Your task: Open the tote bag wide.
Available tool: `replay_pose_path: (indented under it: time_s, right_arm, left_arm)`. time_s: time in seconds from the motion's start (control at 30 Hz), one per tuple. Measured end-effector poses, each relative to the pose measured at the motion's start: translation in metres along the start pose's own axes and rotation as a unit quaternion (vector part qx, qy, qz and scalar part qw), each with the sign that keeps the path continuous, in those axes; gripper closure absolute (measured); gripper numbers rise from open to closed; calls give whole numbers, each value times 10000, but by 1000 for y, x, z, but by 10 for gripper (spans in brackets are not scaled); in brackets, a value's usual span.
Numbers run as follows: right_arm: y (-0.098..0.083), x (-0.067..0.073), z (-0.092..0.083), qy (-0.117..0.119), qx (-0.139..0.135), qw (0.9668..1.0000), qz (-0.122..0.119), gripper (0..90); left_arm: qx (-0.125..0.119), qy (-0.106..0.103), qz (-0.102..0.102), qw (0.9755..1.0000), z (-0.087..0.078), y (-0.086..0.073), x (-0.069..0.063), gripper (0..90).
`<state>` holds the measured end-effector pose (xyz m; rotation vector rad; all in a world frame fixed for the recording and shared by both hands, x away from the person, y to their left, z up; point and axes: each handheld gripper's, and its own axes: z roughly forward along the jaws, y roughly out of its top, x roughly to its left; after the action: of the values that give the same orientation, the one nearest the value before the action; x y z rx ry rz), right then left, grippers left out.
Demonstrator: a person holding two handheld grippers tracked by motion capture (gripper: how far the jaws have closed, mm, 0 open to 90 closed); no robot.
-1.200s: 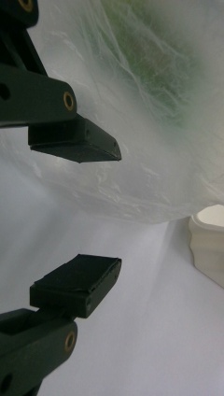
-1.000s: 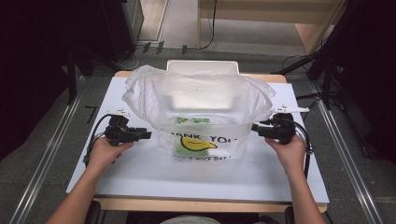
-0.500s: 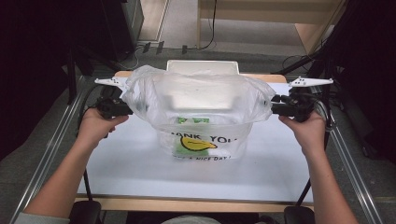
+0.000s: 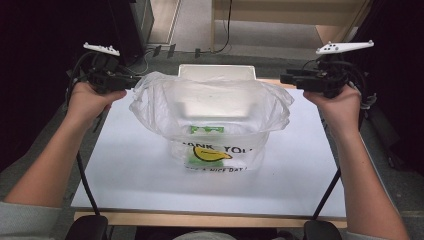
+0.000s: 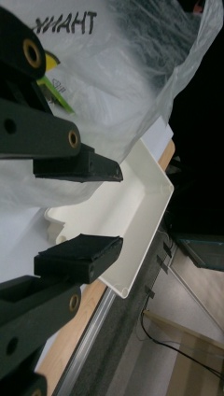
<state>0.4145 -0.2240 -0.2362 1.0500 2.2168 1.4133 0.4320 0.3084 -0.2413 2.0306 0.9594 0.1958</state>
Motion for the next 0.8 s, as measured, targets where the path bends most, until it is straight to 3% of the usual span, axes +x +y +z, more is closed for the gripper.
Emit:
replay_pose_path:
  time_s: [0.3, 0.47, 0.6, 0.7, 0.8]
  right_arm:
    - [39, 36, 5, 209, 141, 9992, -304, 778]
    - [51, 53, 11, 307, 118, 9985, -443, 814]
    - [63, 71, 23, 455, 175, 9970, -605, 899]
    - [68, 82, 34, 556, 218, 9958, -694, 900]
    - [72, 93, 49, 662, 293, 9949, -696, 900]
  left_arm:
    - [-183, 118, 524, 9984, -23, 45, -31, 835]
    - [-260, 16, 671, 9974, -25, 63, -49, 850]
    - [-190, -264, 902, 9954, -13, 79, -79, 852]
    - [-35, -384, 990, 9943, 0, 89, -100, 877]
    - [76, -413, 1293, 9907, 14, 99, -122, 899]
